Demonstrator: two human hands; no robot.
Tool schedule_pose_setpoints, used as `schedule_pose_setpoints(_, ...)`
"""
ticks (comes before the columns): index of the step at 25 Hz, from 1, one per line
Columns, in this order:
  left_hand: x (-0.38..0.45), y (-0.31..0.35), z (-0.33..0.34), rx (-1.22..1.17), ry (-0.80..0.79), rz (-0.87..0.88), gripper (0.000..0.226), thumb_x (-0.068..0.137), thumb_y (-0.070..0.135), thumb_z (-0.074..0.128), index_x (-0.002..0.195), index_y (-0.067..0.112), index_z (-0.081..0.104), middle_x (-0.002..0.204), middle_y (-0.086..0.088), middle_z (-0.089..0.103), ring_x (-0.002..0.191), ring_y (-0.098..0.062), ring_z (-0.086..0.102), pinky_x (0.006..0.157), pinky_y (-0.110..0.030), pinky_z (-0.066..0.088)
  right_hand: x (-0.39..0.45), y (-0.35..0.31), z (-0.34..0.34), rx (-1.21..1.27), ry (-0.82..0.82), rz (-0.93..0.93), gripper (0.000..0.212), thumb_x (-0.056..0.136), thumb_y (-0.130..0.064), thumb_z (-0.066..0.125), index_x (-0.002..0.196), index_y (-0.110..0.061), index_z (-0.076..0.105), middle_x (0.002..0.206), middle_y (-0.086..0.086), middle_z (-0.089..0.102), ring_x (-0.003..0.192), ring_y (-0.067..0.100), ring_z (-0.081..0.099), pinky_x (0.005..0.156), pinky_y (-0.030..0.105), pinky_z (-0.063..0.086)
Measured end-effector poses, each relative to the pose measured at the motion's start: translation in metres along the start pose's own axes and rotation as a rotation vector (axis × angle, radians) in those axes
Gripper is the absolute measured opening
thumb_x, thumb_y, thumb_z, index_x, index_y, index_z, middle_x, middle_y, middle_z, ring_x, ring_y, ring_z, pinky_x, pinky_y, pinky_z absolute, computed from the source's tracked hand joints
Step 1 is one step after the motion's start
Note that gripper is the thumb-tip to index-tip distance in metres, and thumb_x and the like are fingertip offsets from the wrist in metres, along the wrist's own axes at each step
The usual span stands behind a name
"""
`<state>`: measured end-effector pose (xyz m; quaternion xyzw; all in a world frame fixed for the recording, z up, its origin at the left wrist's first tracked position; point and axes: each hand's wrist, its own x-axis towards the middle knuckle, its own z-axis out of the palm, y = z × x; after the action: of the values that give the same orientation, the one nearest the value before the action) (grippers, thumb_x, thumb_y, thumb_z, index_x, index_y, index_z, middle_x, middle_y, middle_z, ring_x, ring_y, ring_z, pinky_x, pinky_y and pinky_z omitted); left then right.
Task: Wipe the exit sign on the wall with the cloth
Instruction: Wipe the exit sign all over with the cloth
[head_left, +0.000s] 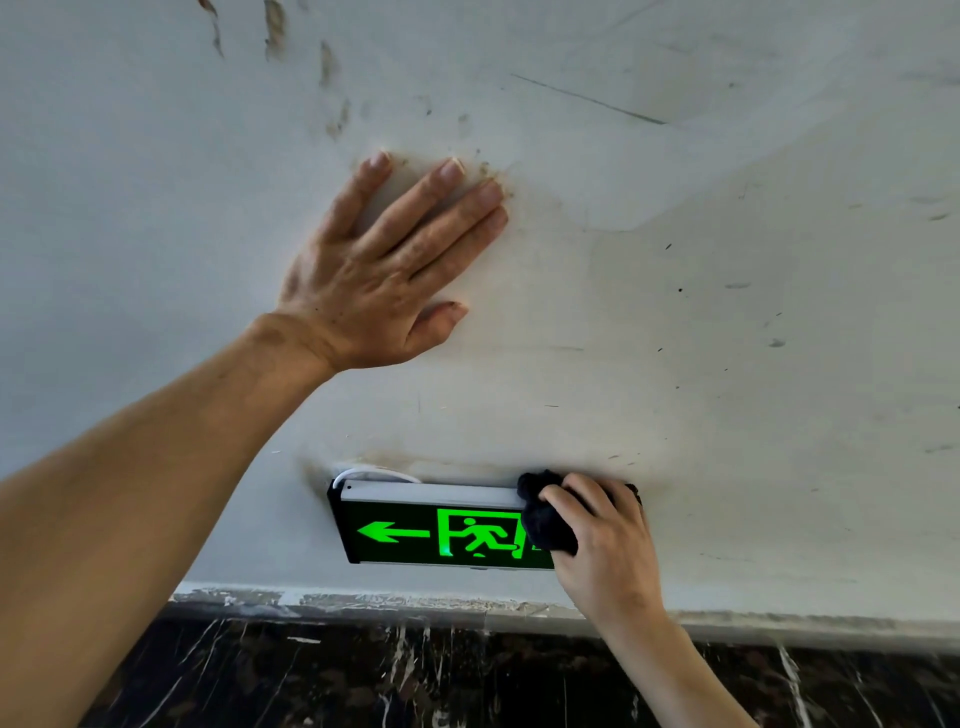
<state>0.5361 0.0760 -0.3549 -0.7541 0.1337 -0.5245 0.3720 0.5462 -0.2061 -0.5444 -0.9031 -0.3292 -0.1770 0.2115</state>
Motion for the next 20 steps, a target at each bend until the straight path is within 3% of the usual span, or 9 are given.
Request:
schedule_pose_setpoints(5,-0.001,-0.001,0.001,-0.005,0.002,0.0,0.077,0.095,0.048,0.045,0.161,0.014,0.023,0.161,-0.004,0.028,0.149,-0.027,0.023,0.123,-0.051,0.008,-0.021,-0.001,0.008,0.006,0.059,0.074,0.067,0.038,0.012,0.08,0.099,-0.015,0.073,0.104,0.007,0.067,0.087,0.036,0.06,0.07,0.045,0.058)
schedule_pose_setpoints(9,0.001,0.0,0.001,0.0,0.007,0.003,0.077,0.095,0.048,0.044,0.161,0.014,0.022,0.16,-0.004,0.029,0.148,-0.028,0.024,0.124,-0.051,0.007,-0.073,0.009,0.026,0.069,-0.034,0.141,0.068,0.031,0.011,0.085,0.091,-0.019,0.074,0.1,0.006,0.066,0.085,0.032,0.061,0.063,0.04,0.06)
schedule_pose_setpoints(12,0.002,-0.001,0.002,0.008,0.005,0.001,0.078,0.095,0.048,0.046,0.161,0.014,0.021,0.161,-0.004,0.027,0.151,-0.027,0.02,0.124,-0.05,0.005,-0.106,0.021,0.038,0.136,-0.076,0.231,0.067,0.027,0.015,0.076,0.082,-0.023,0.075,0.092,0.006,0.068,0.075,0.035,0.064,0.063,0.035,0.052)
schedule_pose_setpoints(16,0.001,-0.001,0.003,0.0,0.003,0.002,0.079,0.095,0.049,0.046,0.161,0.014,0.02,0.162,-0.003,0.025,0.152,-0.026,0.018,0.124,-0.05,0.005,-0.109,0.032,0.026,0.411,-0.018,0.637,0.051,0.057,0.012,0.074,0.088,-0.029,0.07,0.101,-0.001,0.06,0.095,0.029,0.062,0.078,0.031,0.042)
schedule_pose_setpoints(20,-0.001,-0.001,0.003,0.009,-0.009,-0.011,0.078,0.096,0.049,0.043,0.162,0.015,0.019,0.163,-0.002,0.022,0.157,-0.021,0.003,0.125,-0.049,0.002,-0.082,0.05,-0.004,0.528,0.068,0.832,0.047,0.071,0.001,0.073,0.099,-0.033,0.057,0.114,-0.002,0.048,0.099,0.021,0.054,0.087,0.037,0.043)
